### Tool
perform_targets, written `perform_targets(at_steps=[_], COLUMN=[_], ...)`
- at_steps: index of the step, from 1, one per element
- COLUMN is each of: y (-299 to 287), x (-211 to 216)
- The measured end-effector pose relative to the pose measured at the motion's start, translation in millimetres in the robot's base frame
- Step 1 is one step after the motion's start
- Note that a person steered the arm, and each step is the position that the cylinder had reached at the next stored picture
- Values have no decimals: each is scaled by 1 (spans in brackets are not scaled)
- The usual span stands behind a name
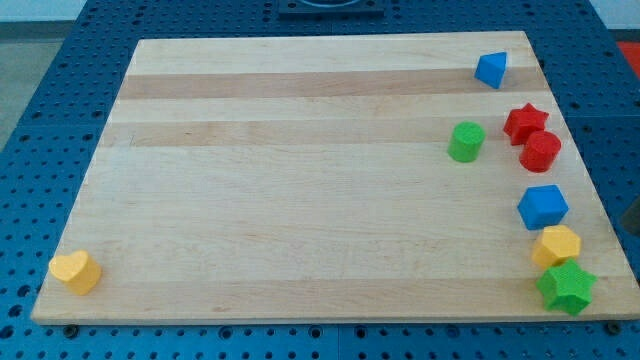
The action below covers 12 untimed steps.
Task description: Separate the yellow hexagon from the green star
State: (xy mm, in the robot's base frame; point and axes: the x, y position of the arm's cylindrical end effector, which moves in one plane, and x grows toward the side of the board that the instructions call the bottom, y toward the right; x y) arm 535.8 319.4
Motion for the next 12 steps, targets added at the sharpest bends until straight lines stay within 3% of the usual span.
perform_targets(at_steps=[1, 4, 9, 11, 12], y=[0, -50, -138, -218, -259], x=[43, 43, 22, -22, -18])
